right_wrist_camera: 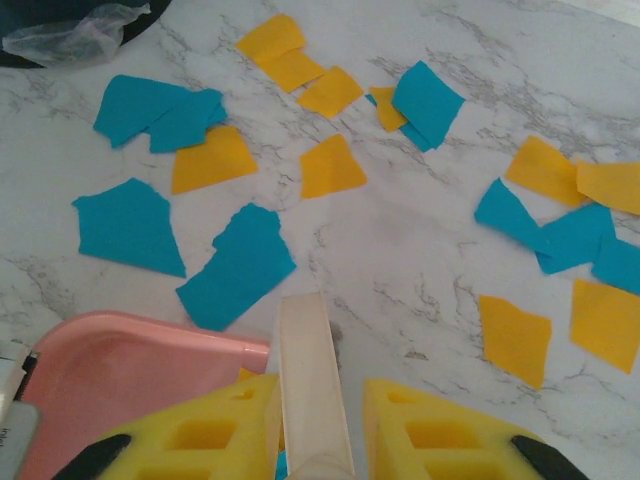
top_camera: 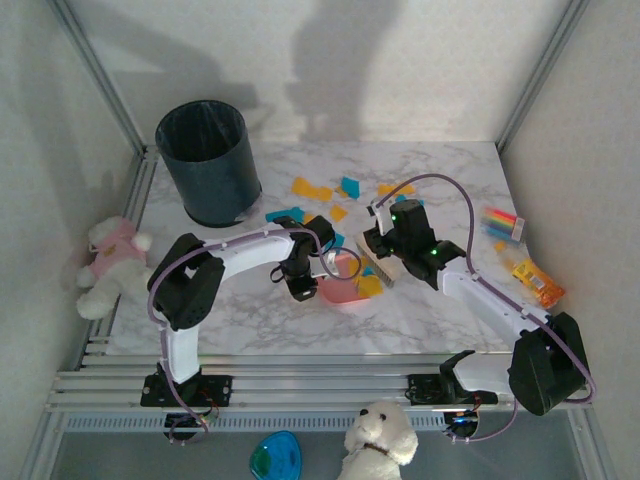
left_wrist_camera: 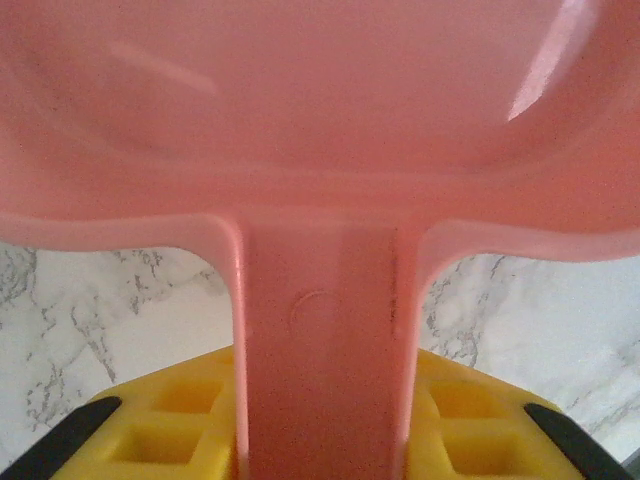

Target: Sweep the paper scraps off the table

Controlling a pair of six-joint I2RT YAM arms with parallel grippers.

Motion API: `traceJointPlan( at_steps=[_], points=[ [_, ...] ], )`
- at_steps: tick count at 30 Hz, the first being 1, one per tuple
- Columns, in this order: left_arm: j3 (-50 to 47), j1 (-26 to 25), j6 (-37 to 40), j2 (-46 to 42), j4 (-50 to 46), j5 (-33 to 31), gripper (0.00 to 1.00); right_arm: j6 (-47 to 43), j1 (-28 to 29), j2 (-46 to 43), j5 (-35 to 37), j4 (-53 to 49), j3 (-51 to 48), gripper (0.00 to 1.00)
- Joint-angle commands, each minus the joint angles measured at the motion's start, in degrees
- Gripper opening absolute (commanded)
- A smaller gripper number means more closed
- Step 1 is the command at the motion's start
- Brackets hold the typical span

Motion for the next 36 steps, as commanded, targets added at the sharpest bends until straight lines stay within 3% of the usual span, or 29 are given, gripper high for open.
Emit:
traceJointPlan(
  at_steps=[1, 7, 14, 22, 27, 36],
  points=[
    [0.73, -0.42, -0.72, 1.08, -3.02, -2.1, 0.0, 1.91, 0.67, -0.82, -2.22, -0.16, 0.77, 0.0],
    [0.82, -0.57, 0.1, 0.91, -3.36, -1.16, 0.0, 4.15, 0.79, 0.34, -3.32, 1.55, 1.75, 0.0],
    [-0.22, -0.7, 0.49, 0.2, -3.21, -1.27, 0.0, 7.32, 0.81, -1.35, 0.59, 3.49, 1.75, 0.0],
    [-0.92, -0.7, 0.27, 0.11, -2.72, -1.27, 0.0, 10.95, 0.84, -5.63, 9.79, 4.42, -0.83, 0.0],
    [-0.94, -0.7, 0.27, -0.11, -2.26, -1.37, 0.0, 12.9, 0.89, -6.06, 16.93, -1.76, -0.33, 0.0],
    [-0.84, -0.7, -0.46, 0.11, -1.8, -2.16, 0.0, 13.34, 3.08, -6.76, 16.94, -3.41, -2.88, 0.0]
  ],
)
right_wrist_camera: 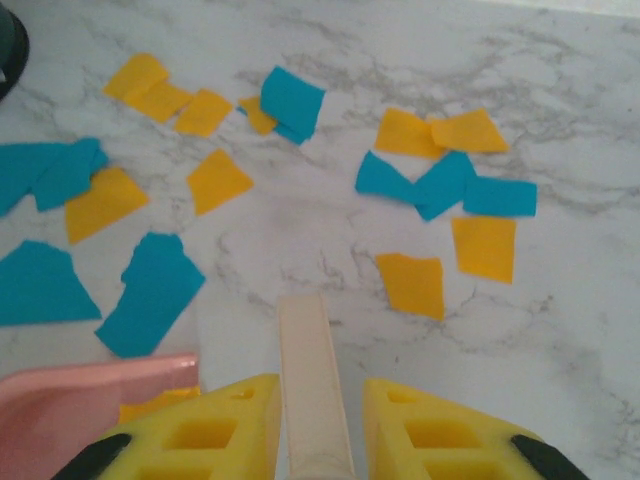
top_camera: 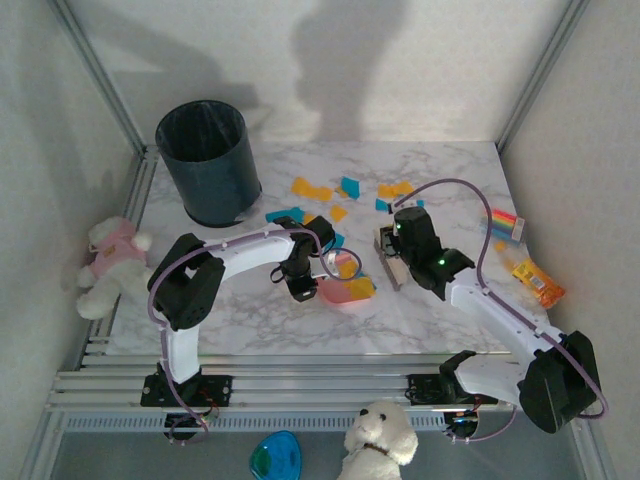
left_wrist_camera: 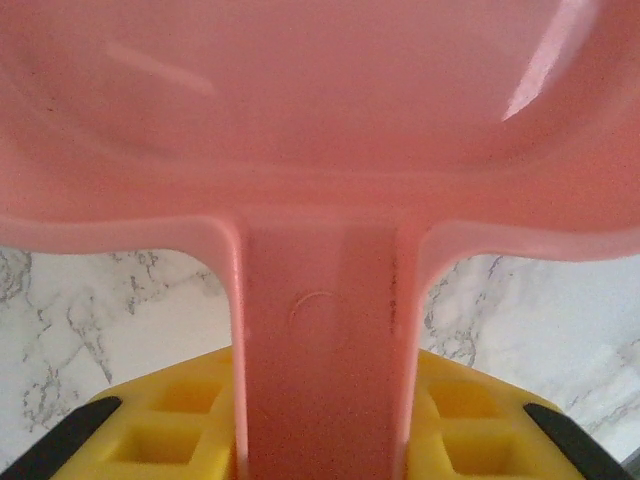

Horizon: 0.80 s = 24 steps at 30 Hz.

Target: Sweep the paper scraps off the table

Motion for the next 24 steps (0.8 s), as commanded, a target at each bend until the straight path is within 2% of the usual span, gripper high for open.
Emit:
traceJointPlan(
  at_steps=[1, 11, 24],
  points=[
    [-0.8, -0.57, -0.65, 0.07, -1.77, -2.14, 0.0, 1.62, 1.63, -0.62, 2.07, -0.11, -0.56, 0.0],
    [-0.04, -0.56, -1.91, 0.81, -1.84, -2.03, 0.0, 5.98, 4.63, 2.59, 0.17, 5.22, -1.06, 0.0],
    [0.03, -0.57, -2.24, 0.77, -1.39, -2.06, 0.0, 9.0, 4.64, 3.73, -5.62, 10.27, -1.15, 0.0]
  ],
)
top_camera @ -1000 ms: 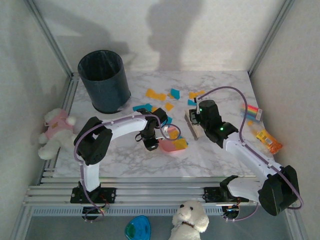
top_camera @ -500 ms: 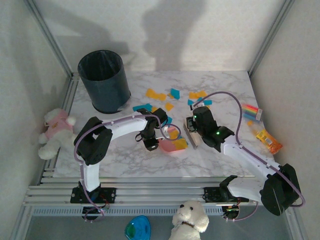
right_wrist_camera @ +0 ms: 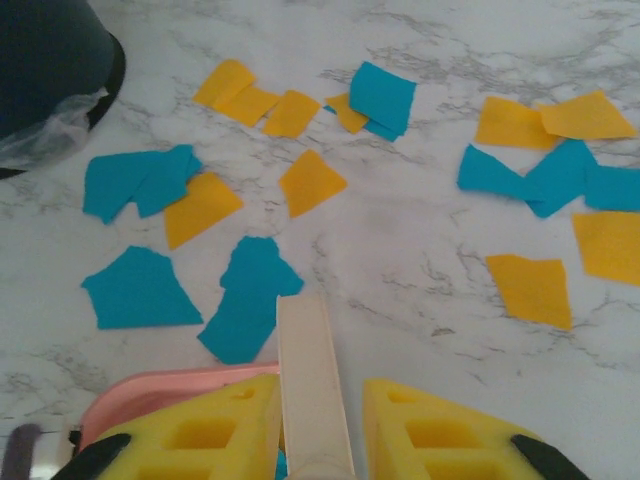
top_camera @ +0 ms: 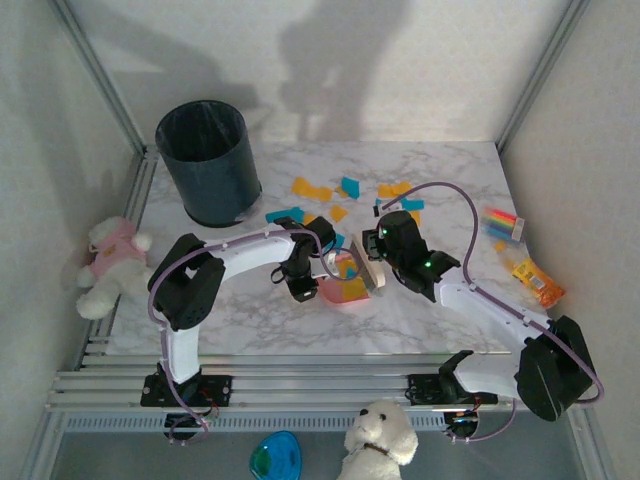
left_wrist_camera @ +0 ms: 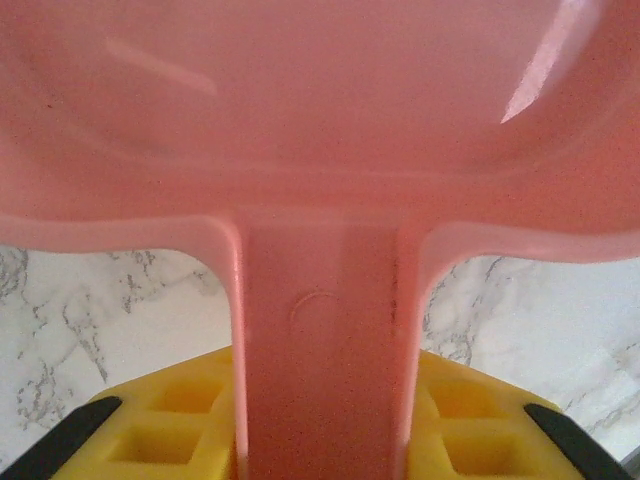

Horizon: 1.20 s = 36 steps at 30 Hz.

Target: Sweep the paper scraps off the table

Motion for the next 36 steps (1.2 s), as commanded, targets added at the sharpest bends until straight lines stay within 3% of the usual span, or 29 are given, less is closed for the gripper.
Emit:
traceJointPlan(
  at_steps=[1, 8, 17, 27, 36],
  points=[
    [0.05, -0.37, -1.15, 0.83, -1.38, -1.99, 0.0, 2.12, 0.44, -0.01, -2.08, 3.41, -0.24, 0.0],
    [-0.29, -0.37, -1.41, 0.48, -0.82, -2.08, 0.0, 1.88, 0.41, -1.15, -1.04, 2.7, 0.4, 0.0],
    [-0.98, -0.14, -2.82, -0.66, 1.88, -1.36, 0.0, -0.61, -1.16, -4.61, 7.9, -0.6, 0.69, 0.0],
    [-2.59, -0.09, -4.65, -2.0, 3.72, -0.71, 0.0, -1.8, -12.36, -4.14, 10.61, -0.09, 2.1, 0.0],
    [-2.85, -0.15, -4.77, -1.82, 3.76, -0.85, 0.0, 1.02, -21.36, 2.45, 4.17, 2.67, 7.83, 0.0]
  ],
)
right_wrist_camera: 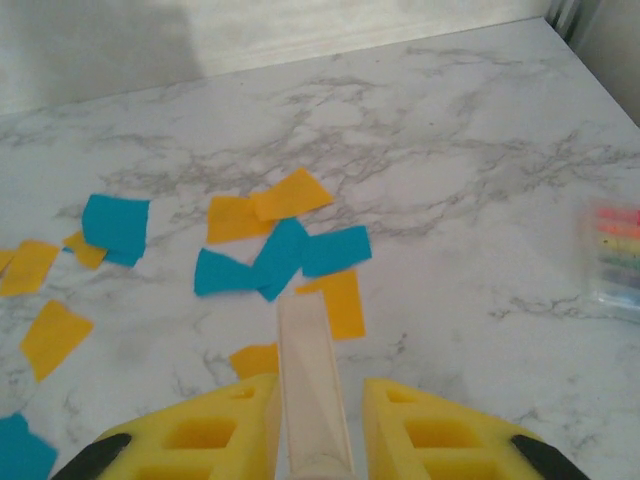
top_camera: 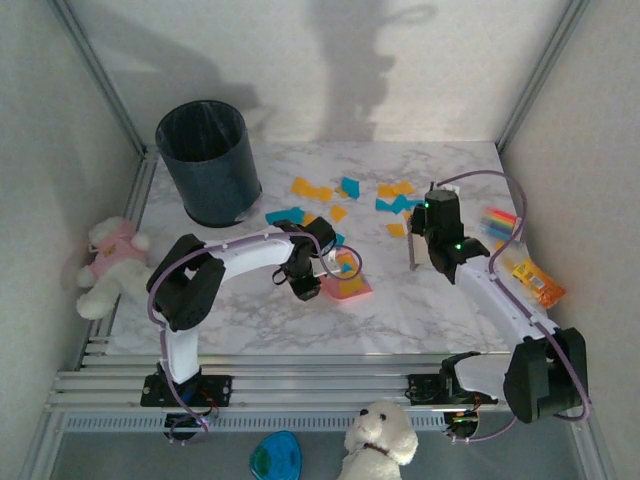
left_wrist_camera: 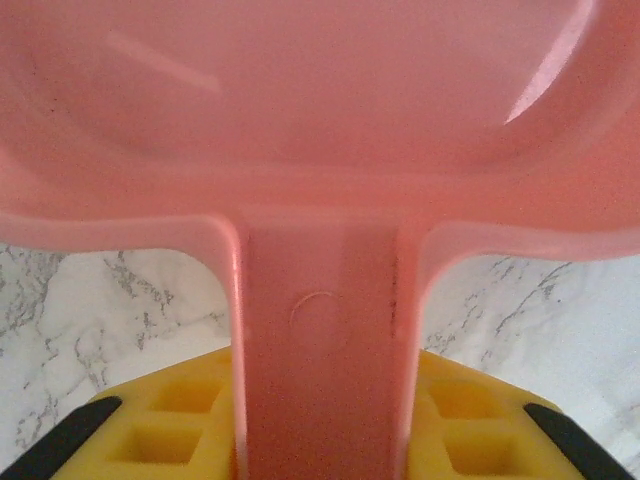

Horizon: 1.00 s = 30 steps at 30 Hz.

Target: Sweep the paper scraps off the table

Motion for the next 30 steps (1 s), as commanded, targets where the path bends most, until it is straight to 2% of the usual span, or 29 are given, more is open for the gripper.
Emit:
traceJointPlan(
  at_steps=[1, 11, 17, 21, 30],
  points=[
    [-0.93, -0.11, -1.1, -1.36, -1.33, -0.96, 0.0, 2.51, -2.38, 2.32, -2.74, 3.33, 4.5, 0.0],
    [-1.59, -0.05, -1.07, -1.3, -0.91, -1.13, 0.0, 15.86, -9.82, 9.15, -10.21, 6.9, 8.94, 0.0],
    [-2.26, -0.1, -0.98, -1.3, -0.67, -1.14, 0.0, 21.3, -11.19, 11.72, -9.15, 8.47, 9.69, 0.0],
    [-2.32, -0.11, -0.93, -1.3, -0.66, -0.91, 0.0, 24.29, -12.25, 13.59, -10.85, 10.59, 9.61, 0.0],
    [-2.82, -0.06, -1.06, -1.65, -0.65, -1.11, 0.0, 26.27, -13.87, 16.87, -8.5, 12.01, 9.61, 0.0]
  ],
)
